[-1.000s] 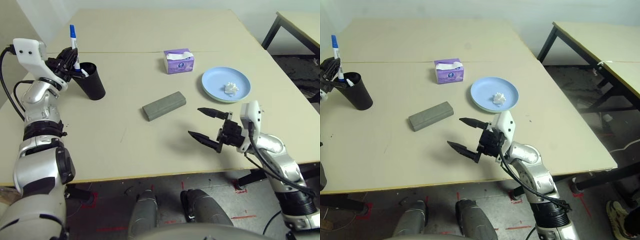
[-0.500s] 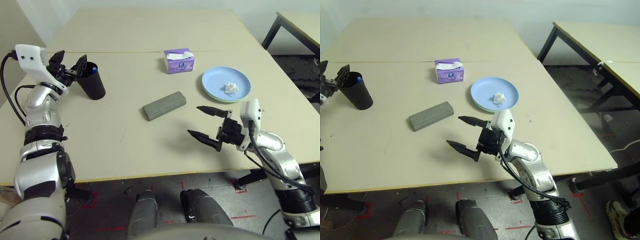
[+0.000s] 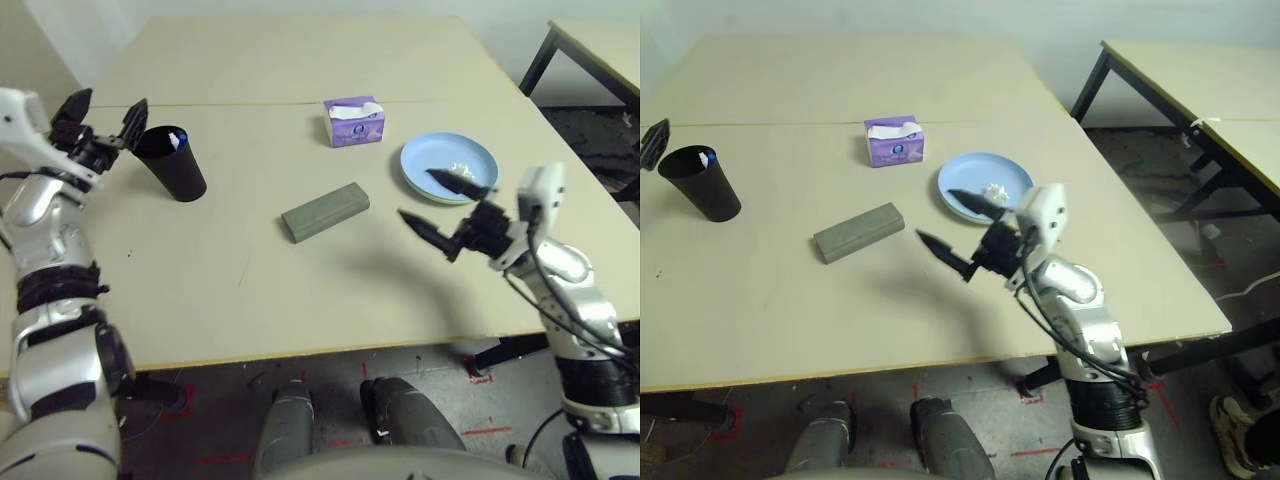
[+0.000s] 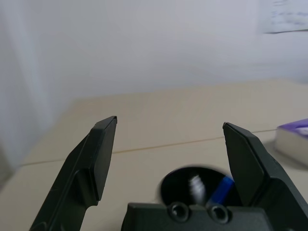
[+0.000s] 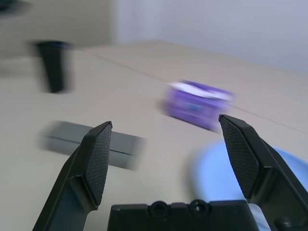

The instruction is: Organize and tidy the items on the table.

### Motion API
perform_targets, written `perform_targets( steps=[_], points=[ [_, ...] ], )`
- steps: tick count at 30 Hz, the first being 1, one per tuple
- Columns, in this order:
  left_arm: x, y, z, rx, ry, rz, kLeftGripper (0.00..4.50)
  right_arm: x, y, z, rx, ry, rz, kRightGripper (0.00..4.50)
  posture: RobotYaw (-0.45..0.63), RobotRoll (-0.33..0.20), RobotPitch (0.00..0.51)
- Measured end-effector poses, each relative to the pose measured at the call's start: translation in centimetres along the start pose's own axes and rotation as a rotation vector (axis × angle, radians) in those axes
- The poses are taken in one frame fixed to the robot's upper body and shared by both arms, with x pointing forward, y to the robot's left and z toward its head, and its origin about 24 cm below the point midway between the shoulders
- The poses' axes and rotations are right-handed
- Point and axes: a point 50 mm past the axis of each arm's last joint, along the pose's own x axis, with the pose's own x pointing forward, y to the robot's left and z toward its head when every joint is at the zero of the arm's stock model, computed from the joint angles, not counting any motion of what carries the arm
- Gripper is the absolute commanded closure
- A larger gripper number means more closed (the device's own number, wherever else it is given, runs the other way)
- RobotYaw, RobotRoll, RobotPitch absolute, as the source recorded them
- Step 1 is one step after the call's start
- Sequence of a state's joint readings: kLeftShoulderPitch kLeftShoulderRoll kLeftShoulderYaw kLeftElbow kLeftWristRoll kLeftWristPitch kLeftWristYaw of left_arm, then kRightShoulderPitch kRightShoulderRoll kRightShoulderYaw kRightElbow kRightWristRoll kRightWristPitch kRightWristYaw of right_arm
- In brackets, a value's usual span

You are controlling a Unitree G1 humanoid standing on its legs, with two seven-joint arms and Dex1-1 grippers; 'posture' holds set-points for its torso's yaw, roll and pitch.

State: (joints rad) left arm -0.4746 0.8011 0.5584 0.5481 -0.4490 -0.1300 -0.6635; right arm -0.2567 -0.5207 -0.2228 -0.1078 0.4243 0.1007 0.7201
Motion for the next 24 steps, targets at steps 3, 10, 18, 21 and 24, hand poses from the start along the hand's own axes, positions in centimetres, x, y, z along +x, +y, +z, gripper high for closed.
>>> perform_targets(
  steps=[3,10,18,21,24],
  points=[
    [-2.9,0.7,-0.6,0.004,0.052,0.051,0.04,-2.6,-2.8,-0.8,-0.032,0.066,-0.203,0.00,-0.04,0.000,0.143],
    [-7.9,-1.5,-4.3,-0.043,0.217,0.061,0.04,-7.3,-4.8,-5.3,0.030,0.224,-0.524,0.00,0.01,0.000,0.144],
    [-8.7,-2.2,-4.3,-0.024,0.252,0.057,0.04,-8.1,-4.3,-7.4,0.071,0.252,-0.613,0.00,0.06,0.000,0.178],
    [-9.1,-2.1,-4.1,-0.015,0.259,0.056,0.04,-8.2,-3.9,-7.8,0.082,0.249,-0.620,0.00,0.05,0.000,0.177],
    [-9.3,-1.6,-3.8,-0.008,0.262,0.079,0.04,-8.8,-3.3,-8.3,0.097,0.269,-0.630,0.00,0.06,0.000,0.176]
  ],
)
